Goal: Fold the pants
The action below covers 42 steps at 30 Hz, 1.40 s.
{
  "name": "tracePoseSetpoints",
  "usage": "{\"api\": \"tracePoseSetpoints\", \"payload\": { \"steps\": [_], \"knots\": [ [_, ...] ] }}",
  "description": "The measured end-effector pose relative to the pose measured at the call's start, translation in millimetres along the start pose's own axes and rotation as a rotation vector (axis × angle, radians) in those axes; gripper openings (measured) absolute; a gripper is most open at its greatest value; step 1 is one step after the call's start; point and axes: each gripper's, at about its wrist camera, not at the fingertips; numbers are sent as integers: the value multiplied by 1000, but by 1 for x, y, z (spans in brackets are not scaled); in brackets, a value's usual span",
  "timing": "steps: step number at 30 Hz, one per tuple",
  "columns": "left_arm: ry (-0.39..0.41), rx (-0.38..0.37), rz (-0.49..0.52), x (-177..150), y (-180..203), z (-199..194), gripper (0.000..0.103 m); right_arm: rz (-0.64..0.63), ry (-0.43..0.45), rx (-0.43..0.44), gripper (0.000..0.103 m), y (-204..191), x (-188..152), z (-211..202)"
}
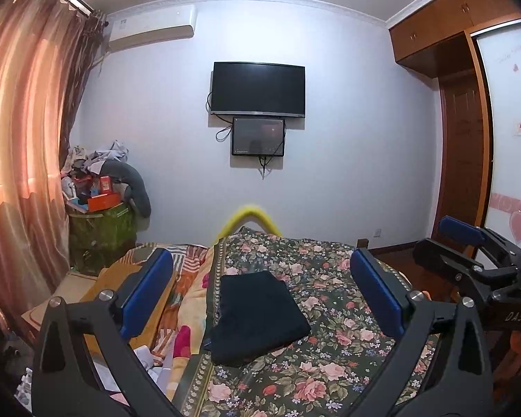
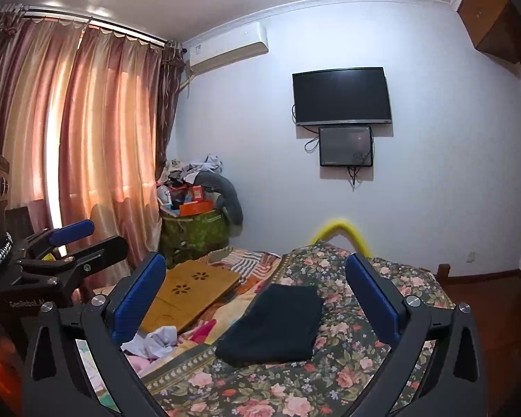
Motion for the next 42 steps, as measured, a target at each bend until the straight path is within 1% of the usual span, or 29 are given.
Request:
{"api": "tracePoseSetpoints", "payload": {
  "steps": [16, 31, 39, 42],
  "knots": [
    [-20, -11, 13, -4, -1, 4, 103, 10, -17, 5, 103, 0, 2, -1],
    [-8, -4, 16, -4, 2, 1, 103, 16, -20, 5, 103, 1, 2, -3],
    [-10, -33, 6, -3, 1, 0, 103, 25, -18, -1, 103, 4, 0, -4],
    [-12, -31, 4, -2, 1, 1, 103, 26, -20, -5, 103, 5, 0, -4]
  ]
}}
Point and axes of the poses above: each gripper's, at about its wrist camera, not at the fingertips, and z roughly the way its jaws point, y to its right, x to its top, and after that the axes turned 13 degrees about -y, right-handed
